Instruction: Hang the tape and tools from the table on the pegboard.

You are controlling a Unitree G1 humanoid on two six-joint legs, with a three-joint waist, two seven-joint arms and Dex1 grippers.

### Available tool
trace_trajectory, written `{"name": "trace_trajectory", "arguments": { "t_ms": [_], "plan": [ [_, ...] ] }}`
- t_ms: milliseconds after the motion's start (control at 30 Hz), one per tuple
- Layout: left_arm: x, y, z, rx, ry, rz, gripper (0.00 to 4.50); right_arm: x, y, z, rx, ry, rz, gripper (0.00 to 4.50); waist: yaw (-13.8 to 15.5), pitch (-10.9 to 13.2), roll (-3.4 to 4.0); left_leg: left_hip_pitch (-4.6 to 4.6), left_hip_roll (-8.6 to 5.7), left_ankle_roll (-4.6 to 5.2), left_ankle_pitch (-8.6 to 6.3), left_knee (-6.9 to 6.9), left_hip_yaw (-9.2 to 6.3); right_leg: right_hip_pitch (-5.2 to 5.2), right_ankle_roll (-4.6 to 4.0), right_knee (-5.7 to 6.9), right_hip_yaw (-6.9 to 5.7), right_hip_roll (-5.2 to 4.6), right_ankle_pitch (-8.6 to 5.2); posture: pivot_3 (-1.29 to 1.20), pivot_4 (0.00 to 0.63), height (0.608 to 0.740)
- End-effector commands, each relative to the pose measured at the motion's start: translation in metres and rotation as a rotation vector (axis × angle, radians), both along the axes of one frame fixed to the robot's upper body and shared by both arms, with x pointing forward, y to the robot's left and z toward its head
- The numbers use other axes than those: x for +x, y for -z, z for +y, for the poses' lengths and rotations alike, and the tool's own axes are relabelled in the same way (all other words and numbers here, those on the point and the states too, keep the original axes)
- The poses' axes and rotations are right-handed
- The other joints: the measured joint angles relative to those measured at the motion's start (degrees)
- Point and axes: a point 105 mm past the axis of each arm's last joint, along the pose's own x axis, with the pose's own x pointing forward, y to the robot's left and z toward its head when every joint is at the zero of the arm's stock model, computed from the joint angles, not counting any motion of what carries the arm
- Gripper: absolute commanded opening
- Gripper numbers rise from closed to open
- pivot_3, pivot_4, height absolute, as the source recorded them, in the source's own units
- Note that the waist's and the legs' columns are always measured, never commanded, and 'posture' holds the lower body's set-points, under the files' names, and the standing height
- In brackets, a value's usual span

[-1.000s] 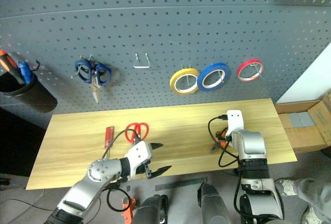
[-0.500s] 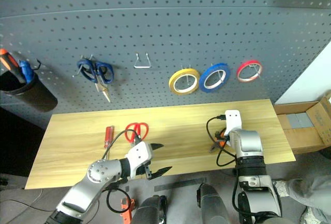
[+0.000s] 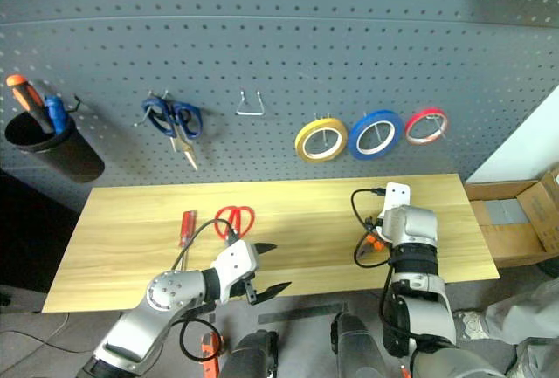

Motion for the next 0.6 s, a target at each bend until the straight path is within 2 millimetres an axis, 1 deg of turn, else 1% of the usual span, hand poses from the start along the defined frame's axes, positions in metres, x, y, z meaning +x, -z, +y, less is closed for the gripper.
{"name": "trace_trajectory", "arguments": {
  "t_ms": [33, 200, 367, 500, 600],
  "plan": [
    [-0.0002, -0.0110, -0.0011, -0.005, 0.008, -0.043, 4.50, -0.0245, 0.0397, -0.0032, 0.051, 0.072, 0.164, 4.44, 0.29, -0.01, -0.01, 0.00, -0.02, 0.00, 0.00, 0.00, -0.02, 0.03, 0.00, -0.04, -0.01, 0.00, 0.00, 0.02, 0.314, 0.740],
    [-0.0009, -0.0111, -0.0012, -0.005, 0.009, -0.043, 4.50, -0.0212, 0.0398, -0.0028, 0.070, 0.145, 0.185, 4.44, 0.85, -0.01, -0.02, 0.00, -0.09, 0.00, 0.00, 0.00, -0.05, 0.11, 0.01, -0.11, -0.04, -0.07, 0.00, 0.02, 0.313, 0.740],
    [-0.0011, -0.0113, -0.0013, -0.005, 0.009, -0.045, 4.50, -0.0186, 0.0409, -0.0073, 0.066, 0.190, 0.193, 4.44, 1.11, 0.00, 0.00, 0.01, -0.08, 0.00, 0.00, -0.01, -0.29, 0.28, -0.03, -0.25, -0.12, -0.07, -0.03, 0.02, 0.315, 0.740],
    [-0.0012, -0.0113, -0.0010, -0.004, 0.007, -0.045, 4.50, -0.0194, 0.0420, -0.0061, 0.077, 0.219, 0.212, 4.44, 1.24, 0.03, 0.05, 0.02, -0.04, 0.01, 0.00, -0.05, -0.63, 0.65, -0.15, -0.77, -0.37, -0.03, -0.09, 0.02, 0.318, 0.740],
    [-0.0014, -0.0113, -0.0011, -0.004, 0.008, -0.044, 4.50, -0.0205, 0.0434, -0.0049, 0.083, 0.236, 0.229, 4.44, 1.26, 0.03, 0.04, -0.01, -0.11, 0.02, -0.01, -0.10, -0.62, 0.69, -0.13, -0.86, -0.35, -0.07, -0.07, 0.02, 0.318, 0.740]
  ]
}}
